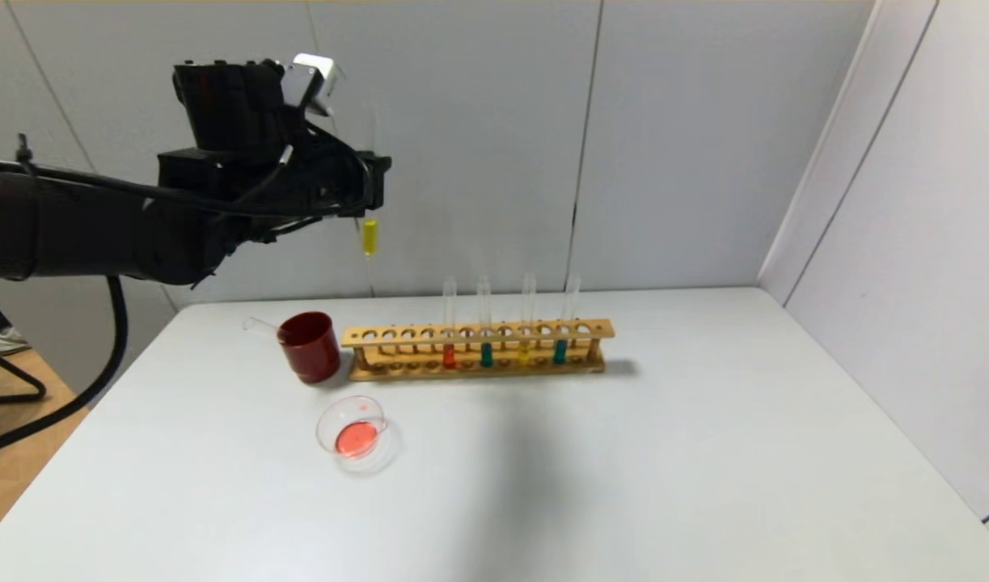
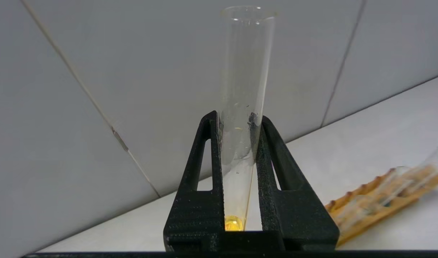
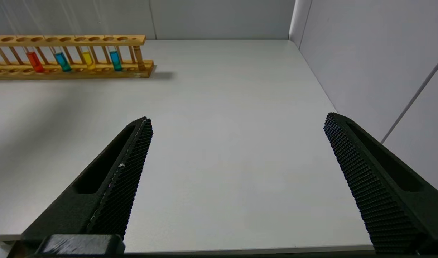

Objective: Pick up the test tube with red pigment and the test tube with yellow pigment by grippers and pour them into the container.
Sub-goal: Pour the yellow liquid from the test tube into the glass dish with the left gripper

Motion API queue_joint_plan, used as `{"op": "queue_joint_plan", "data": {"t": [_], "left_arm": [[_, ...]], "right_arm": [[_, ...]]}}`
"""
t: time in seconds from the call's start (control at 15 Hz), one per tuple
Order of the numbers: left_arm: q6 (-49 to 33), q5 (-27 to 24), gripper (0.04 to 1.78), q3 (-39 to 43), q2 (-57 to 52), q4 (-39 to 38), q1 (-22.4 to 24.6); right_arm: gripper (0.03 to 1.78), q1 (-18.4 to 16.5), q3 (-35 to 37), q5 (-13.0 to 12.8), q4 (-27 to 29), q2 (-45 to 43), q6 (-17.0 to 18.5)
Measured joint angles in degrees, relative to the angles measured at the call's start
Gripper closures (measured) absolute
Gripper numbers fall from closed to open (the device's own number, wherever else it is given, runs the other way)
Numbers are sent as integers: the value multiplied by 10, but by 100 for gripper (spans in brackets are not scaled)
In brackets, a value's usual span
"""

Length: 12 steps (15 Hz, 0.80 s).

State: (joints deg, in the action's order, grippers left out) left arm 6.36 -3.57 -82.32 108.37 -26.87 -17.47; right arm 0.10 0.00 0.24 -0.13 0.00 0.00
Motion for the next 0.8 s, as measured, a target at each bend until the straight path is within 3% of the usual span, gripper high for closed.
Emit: {"op": "queue_joint_plan", "data": {"t": [0.33, 0.8], "left_arm": [[23, -3, 151, 54, -89, 30, 0], [148, -59, 151, 251, -222, 32, 5]], "right_arm": [[6, 0, 0, 0, 0, 0, 0], [6, 0, 0, 0, 0, 0, 0]]}}
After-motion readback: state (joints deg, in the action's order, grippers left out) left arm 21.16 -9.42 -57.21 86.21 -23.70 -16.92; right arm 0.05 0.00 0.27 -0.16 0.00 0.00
